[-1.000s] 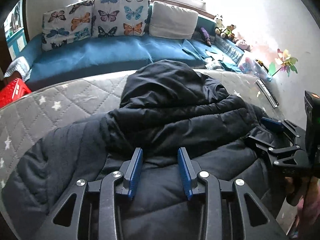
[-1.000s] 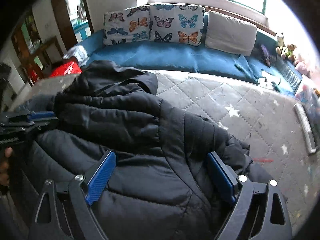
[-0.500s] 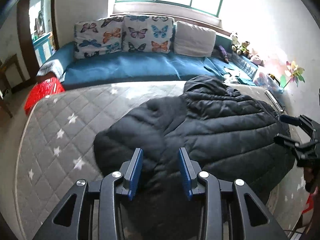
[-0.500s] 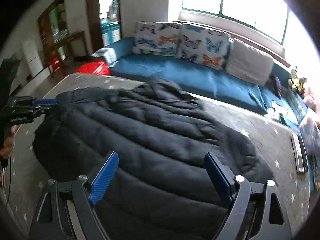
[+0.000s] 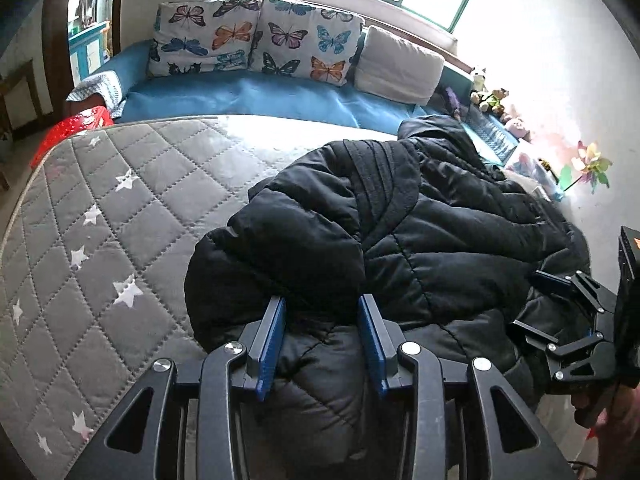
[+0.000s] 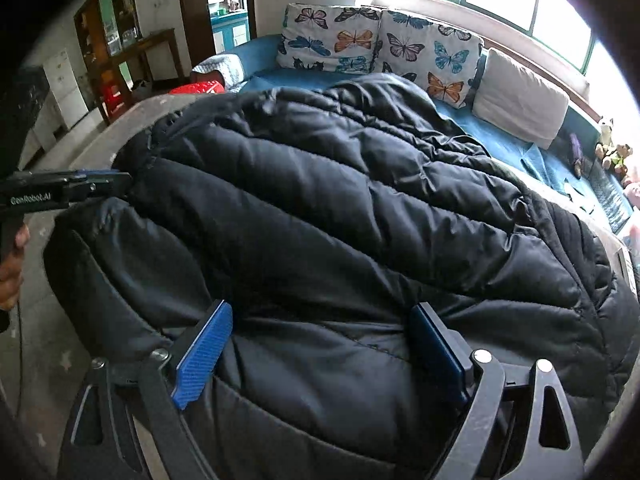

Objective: Fold large clothes
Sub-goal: 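Smooth the folded jacket and its hood with both open grippers, then grasp the jacket hem with both grippers and lift it up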

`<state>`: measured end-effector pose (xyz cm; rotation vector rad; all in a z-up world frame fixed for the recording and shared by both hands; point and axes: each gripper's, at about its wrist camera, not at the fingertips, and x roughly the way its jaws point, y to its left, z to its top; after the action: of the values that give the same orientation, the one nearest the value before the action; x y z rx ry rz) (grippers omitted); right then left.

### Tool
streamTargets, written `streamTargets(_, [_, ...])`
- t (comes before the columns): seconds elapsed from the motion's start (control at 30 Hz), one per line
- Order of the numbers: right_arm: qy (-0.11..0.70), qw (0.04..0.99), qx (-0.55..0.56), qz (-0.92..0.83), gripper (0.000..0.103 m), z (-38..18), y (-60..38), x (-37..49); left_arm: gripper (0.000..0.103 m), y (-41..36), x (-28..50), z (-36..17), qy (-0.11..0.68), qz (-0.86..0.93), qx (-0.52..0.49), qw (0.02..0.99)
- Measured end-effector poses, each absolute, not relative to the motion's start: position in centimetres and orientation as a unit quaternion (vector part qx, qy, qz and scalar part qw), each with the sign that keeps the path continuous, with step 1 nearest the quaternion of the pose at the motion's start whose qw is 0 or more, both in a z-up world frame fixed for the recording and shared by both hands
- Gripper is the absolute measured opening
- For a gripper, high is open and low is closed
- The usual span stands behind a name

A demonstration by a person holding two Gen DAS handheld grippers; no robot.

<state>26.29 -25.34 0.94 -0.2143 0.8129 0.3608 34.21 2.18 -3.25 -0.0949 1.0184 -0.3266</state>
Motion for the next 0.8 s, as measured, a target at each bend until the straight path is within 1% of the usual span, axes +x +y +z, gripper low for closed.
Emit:
streamTargets(0.1, [0.39,0.897,-0.093,0.185,0.097,1.8,-25.9,25.9,0.042,1.6,34.2,-3.0,0.483,-0.153,-0.036,0.862])
streamTargets(0.2, [0.382,0.901,-0.075,0.192,0.093,3.1,-27.3,24.5,0.042,2.0,33.7,-2.4,0.473,-0.156,-0.043,0.866])
streamTargets(0.4, [0.379,0.913,-0.034,0.147,0.093,5.1,-33.7,24.3,0.042,2.9,32.5,0.3,0.457,-0.16,-0.067,0.872])
streamTargets(0.53, [0.389,0.914,0.01,0.112,0.093,5.0,-37.9,25.1,0.042,4.2,31.8,1.6,0.446,-0.152,-0.073,0.879])
streamTargets(0.63, [0.399,0.91,0.037,0.107,0.093,4.0,-39.4,26.0,0.042,5.3,32.1,0.7,0.46,-0.146,-0.096,0.871])
streamTargets(0.7, [0.41,0.904,0.047,0.11,0.094,2.8,-39.6,26.8,0.045,5.8,32.5,-0.5,0.472,-0.14,-0.103,0.864])
streamTargets(0.8, [0.411,0.904,0.051,0.111,0.096,2.0,-39.3,27.4,0.056,6.2,33.0,-1.9,0.48,-0.138,-0.12,0.858])
